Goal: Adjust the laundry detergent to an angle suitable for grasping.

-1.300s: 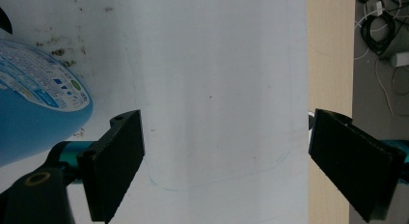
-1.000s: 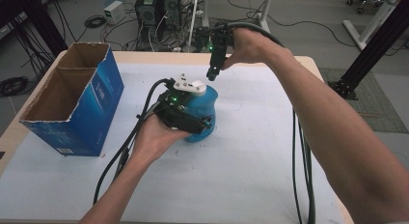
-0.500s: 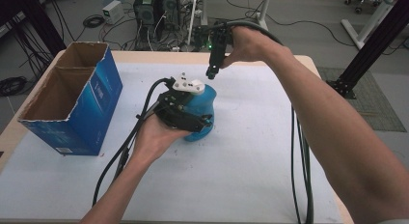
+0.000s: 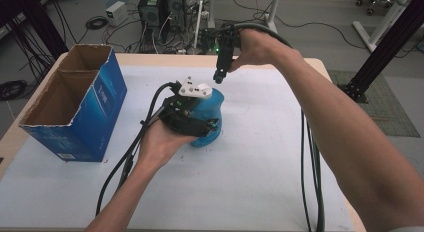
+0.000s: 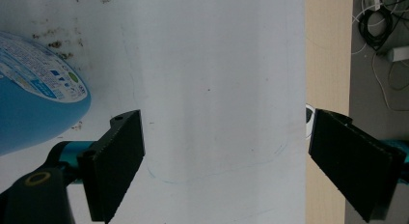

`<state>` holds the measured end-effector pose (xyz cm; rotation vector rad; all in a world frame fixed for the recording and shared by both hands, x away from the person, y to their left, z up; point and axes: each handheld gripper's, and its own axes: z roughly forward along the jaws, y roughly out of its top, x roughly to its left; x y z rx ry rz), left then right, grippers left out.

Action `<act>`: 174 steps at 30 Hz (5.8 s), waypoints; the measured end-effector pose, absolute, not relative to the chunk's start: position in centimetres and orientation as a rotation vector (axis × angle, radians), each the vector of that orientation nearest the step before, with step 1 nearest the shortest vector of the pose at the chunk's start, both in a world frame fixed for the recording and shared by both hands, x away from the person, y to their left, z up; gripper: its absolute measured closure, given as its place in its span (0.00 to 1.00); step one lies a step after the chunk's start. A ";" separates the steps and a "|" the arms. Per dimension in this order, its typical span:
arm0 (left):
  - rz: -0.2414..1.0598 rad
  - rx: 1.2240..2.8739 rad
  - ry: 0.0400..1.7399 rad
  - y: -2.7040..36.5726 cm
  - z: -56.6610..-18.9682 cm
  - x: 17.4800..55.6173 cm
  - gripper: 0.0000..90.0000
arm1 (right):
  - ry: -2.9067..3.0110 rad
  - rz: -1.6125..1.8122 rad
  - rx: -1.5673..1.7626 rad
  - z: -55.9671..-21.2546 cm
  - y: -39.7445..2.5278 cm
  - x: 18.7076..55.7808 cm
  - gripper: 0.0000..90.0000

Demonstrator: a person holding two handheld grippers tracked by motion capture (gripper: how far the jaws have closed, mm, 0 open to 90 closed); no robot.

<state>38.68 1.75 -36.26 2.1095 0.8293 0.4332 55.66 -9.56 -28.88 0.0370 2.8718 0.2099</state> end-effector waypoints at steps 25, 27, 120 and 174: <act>0.413 2.082 0.785 2.3 -36.8 38.7 0.50 | 2.865 0.227 0.037 -28.3 -9.7 55.3 0.13; 0.415 2.090 0.758 2.3 -36.8 38.7 0.51 | 2.864 0.237 0.027 -28.1 -9.7 55.1 0.13; 0.031 2.253 0.119 5.7 -36.4 39.8 0.34 | 2.862 0.217 -0.045 -26.9 -10.9 53.1 0.13; 0.226 3.019 0.202 10.6 -24.3 33.7 0.09 | 2.866 0.223 0.015 -25.7 -14.1 51.0 0.13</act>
